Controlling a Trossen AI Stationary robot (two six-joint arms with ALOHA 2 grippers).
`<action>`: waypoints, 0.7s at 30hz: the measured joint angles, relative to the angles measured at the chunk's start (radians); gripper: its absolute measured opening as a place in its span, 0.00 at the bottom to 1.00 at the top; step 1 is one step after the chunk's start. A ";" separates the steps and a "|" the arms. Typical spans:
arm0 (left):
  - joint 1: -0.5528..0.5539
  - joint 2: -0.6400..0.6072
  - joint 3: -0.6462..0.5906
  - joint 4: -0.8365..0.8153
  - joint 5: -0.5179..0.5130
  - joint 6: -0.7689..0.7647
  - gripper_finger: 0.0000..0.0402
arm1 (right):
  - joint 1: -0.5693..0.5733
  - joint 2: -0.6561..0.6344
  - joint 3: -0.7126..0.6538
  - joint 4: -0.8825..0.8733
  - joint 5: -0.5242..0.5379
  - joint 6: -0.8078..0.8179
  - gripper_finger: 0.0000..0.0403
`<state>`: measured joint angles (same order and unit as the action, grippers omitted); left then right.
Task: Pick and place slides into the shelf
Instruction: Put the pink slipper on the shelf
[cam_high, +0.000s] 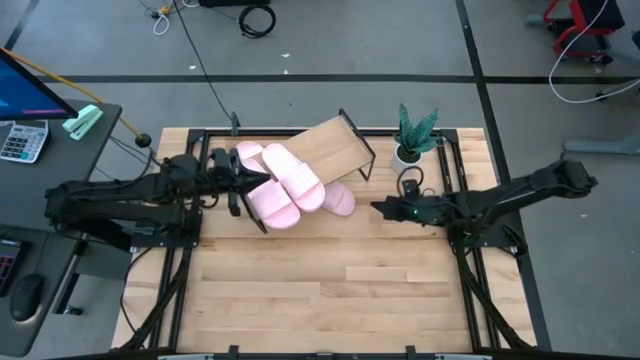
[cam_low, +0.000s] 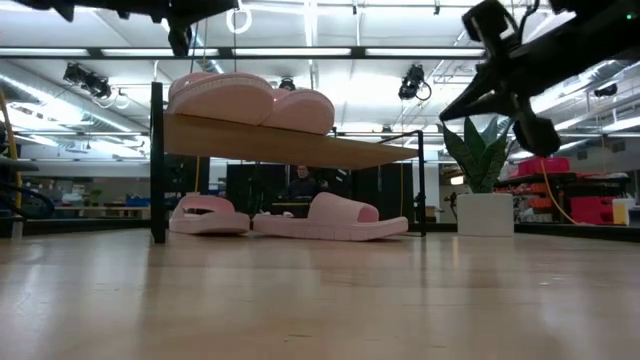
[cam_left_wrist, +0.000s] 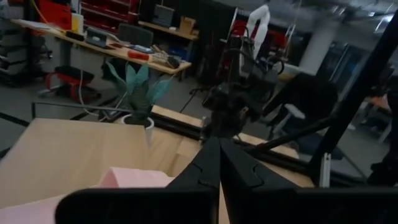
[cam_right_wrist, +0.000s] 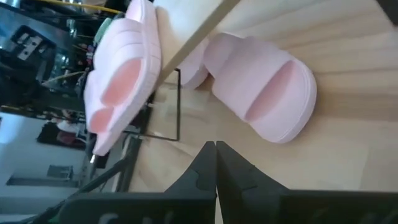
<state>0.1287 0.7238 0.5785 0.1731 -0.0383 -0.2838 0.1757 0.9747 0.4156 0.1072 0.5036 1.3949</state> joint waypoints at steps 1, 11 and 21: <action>0.000 -0.001 -0.016 0.023 0.004 -0.007 0.03 | -0.001 0.025 0.000 0.028 0.002 0.003 0.01; -0.001 -0.127 -0.129 0.070 0.008 -0.051 0.03 | -0.002 0.158 0.000 0.182 -0.004 0.094 0.01; -0.001 -0.282 -0.164 0.030 0.006 -0.063 0.02 | -0.002 0.265 0.000 0.183 0.010 0.261 0.04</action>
<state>0.1280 0.4416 0.4149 0.2029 -0.0322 -0.3473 0.1738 1.2394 0.4160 0.2900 0.5136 1.6563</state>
